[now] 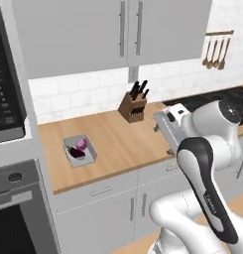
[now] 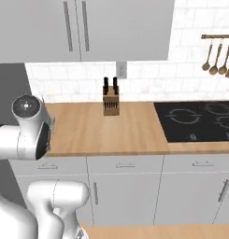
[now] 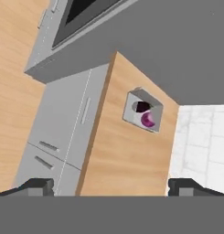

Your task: Take the meat container that has the chicken drumstick and place it on the second highest rack of the freezer. Then take the vegetable container that has the eggplant and onion and place it on the highest rack of the freezer.

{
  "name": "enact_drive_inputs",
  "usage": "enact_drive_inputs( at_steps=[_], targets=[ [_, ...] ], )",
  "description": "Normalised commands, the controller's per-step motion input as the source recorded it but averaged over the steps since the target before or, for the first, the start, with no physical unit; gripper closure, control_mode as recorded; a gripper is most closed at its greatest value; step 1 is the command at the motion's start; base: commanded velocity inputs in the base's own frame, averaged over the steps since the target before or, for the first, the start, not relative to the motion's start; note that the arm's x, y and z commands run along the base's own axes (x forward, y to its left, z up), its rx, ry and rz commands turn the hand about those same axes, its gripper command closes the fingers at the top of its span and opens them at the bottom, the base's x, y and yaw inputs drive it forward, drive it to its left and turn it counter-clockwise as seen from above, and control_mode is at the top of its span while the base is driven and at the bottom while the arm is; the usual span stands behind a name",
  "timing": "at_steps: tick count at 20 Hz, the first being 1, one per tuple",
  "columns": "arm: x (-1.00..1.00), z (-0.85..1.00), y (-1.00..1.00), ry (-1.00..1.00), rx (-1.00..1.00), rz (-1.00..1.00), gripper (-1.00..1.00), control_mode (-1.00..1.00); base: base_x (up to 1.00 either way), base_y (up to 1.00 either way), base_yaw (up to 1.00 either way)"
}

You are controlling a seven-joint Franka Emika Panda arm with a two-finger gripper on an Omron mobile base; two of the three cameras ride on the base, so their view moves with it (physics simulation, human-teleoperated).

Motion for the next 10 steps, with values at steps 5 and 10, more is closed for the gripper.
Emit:
enact_drive_inputs(
  at_steps=[5, 10],
  targets=[
    [0.00, 0.00, 0.00, 0.00, 0.00, 0.00, -1.00, 1.00, 0.30, 0.12, 0.22],
    [0.00, -0.08, 0.06, 0.03, -0.02, 0.02, -1.00, -1.00, 0.00, 0.41, 0.10]
  ],
)
